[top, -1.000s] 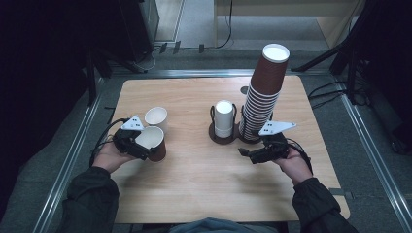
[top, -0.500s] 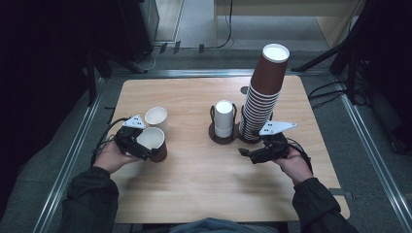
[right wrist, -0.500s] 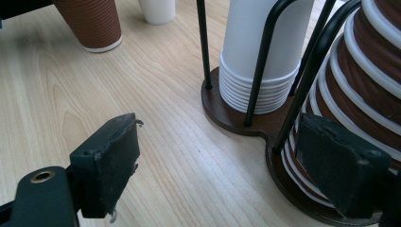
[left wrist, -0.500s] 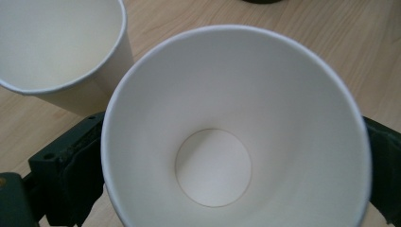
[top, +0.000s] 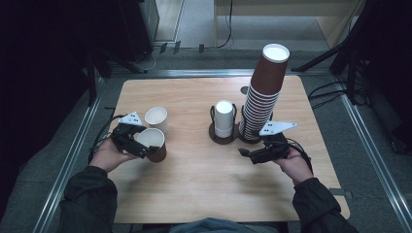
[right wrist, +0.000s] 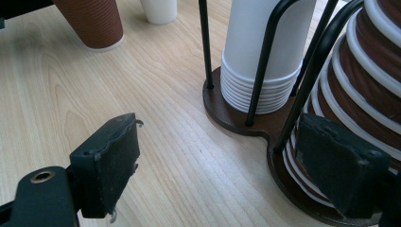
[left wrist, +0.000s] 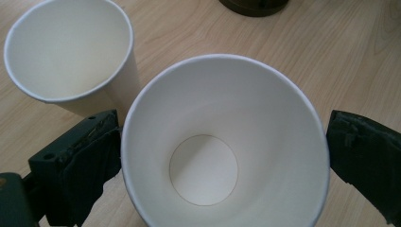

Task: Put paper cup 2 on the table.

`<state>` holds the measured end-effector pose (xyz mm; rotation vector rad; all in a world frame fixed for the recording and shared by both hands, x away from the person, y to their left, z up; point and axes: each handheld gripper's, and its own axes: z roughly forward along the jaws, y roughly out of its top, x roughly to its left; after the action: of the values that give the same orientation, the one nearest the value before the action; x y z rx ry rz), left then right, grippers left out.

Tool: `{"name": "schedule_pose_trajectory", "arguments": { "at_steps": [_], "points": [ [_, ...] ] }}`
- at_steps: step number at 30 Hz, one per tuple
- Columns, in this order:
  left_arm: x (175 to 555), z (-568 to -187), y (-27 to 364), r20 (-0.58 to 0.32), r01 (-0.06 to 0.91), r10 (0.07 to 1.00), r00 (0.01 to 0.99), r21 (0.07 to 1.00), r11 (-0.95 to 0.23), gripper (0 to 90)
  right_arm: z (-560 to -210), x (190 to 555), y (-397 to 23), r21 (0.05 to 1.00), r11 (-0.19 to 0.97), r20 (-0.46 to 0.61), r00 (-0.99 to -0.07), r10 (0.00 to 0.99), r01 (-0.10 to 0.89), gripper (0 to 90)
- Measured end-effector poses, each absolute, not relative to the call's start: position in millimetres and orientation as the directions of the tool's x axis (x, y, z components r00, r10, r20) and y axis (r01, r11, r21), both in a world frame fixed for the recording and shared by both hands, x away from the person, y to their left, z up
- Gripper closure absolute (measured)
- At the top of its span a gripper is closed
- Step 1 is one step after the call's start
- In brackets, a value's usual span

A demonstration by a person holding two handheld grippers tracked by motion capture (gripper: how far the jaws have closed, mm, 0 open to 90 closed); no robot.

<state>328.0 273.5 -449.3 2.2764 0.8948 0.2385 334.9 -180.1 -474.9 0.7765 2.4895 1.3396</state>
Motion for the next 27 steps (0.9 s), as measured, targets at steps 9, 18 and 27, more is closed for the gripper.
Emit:
{"name": "schedule_pose_trajectory", "arguments": {
  "at_steps": [9,18,27],
  "points": [
    [326,-433,276,-0.066,0.528,0.674,0.736,0.678,-0.511,0.0,-475,335,-181,0.822,0.45,0.062,-0.839,0.54,0.35,15.0],
    [317,-413,264,-0.084,0.52,0.662,0.745,0.695,-0.496,0.0,-476,334,-180,0.818,0.457,0.063,-0.843,0.535,0.351,15.0],
    [313,-410,236,-0.079,0.491,0.613,0.786,0.683,-0.542,0.0,-476,332,-178,0.815,0.466,0.058,-0.848,0.526,0.345,15.0]
  ]
}}
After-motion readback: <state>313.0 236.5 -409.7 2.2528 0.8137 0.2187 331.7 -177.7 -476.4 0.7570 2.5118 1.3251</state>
